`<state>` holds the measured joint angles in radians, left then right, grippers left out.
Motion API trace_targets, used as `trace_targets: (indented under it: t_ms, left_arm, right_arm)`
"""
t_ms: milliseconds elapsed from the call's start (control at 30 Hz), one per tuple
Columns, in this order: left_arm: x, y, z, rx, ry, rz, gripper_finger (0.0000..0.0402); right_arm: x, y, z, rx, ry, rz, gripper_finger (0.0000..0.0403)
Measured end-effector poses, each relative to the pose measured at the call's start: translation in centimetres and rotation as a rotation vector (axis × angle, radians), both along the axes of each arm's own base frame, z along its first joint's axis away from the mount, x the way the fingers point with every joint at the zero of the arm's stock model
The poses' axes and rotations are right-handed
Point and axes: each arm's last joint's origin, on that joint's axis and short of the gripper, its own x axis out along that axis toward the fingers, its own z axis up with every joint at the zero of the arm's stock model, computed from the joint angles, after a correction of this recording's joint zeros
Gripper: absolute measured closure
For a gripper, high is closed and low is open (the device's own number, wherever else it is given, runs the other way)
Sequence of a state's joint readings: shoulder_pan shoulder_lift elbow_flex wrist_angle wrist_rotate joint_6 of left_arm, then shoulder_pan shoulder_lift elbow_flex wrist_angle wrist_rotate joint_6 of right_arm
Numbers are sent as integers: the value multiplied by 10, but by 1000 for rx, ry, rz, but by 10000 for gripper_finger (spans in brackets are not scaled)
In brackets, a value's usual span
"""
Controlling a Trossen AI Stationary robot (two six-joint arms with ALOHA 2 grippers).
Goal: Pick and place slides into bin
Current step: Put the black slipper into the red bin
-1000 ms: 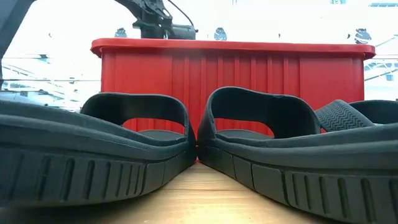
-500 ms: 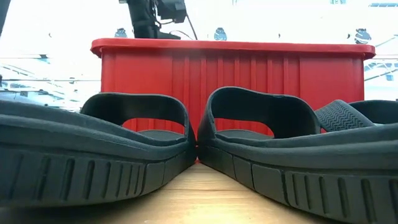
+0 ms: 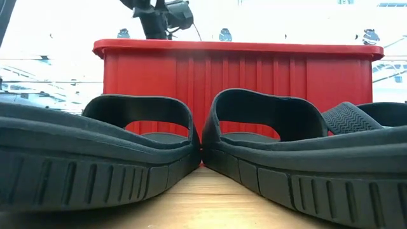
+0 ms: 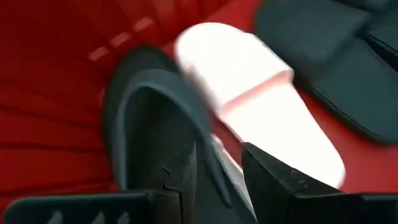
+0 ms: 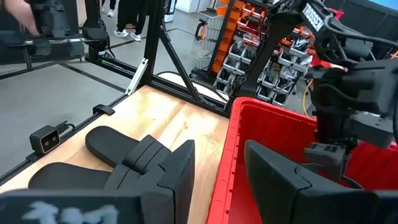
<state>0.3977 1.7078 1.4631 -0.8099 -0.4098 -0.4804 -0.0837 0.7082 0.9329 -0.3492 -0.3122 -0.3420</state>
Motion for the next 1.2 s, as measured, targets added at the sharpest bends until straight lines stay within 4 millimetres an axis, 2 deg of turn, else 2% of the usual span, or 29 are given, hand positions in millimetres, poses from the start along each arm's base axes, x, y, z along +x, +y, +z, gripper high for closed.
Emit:
trace_targets:
  t_ms: [167,433,533,867,1000,1100,1200]
  left_arm:
    - [-4,17,-3,-66,-94,133,279]
    - [-4,26,0,-79,-177,181,279]
    - [-4,26,-2,-88,-180,200,279]
    - [12,30,-30,-81,-113,191,279]
    - [12,31,-31,-66,-107,205,280]
    - [11,32,-31,-44,-99,219,297]
    - [11,32,-31,-51,-107,228,347]
  right_arm:
    - [0,0,0,-15,-3,3,273]
    - [0,0,0,-38,-9,8,273]
    - [0,0,0,-39,-9,8,273]
    - [0,0,1,-42,-18,1,273]
    - [0,-2,1,-52,-19,-46,273]
    - [1,-2,1,-56,-22,-68,273]
    - [1,-2,1,-56,-23,-69,273]
